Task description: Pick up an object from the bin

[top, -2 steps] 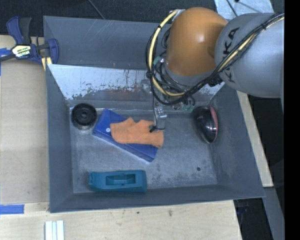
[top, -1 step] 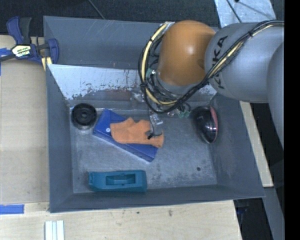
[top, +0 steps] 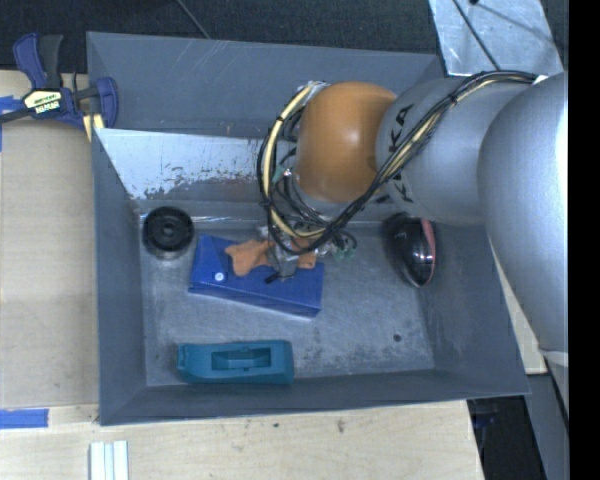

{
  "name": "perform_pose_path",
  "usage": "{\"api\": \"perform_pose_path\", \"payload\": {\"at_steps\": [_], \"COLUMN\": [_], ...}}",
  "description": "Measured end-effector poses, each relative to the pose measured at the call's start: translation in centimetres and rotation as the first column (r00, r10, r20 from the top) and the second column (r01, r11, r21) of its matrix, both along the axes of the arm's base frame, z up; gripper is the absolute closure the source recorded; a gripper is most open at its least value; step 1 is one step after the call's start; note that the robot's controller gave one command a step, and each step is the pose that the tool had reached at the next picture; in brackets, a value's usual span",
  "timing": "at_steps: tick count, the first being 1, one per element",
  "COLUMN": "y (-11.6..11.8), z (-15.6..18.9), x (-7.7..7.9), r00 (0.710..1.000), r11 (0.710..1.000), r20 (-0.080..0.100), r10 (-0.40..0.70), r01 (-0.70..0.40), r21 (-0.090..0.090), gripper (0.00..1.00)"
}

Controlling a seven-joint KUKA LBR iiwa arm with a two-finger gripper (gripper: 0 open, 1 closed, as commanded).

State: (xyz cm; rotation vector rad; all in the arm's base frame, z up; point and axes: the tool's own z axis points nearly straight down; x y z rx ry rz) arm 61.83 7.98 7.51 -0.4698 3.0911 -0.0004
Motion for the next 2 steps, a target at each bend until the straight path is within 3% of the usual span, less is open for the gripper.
{"api": "perform_pose_path", "payload": {"at_steps": [1, 2], "y": [0.0, -1.7], "z": [0.0, 14.0], "x": [0.0, -0.4], "r00": [1.0, 1.0], "r11": [1.0, 1.0], "r20": [0.0, -0.01], "r10": [0.0, 0.011], "r01": [0.0, -0.011], "r21": [0.0, -0.001], "gripper": [1.0, 1.0]}}
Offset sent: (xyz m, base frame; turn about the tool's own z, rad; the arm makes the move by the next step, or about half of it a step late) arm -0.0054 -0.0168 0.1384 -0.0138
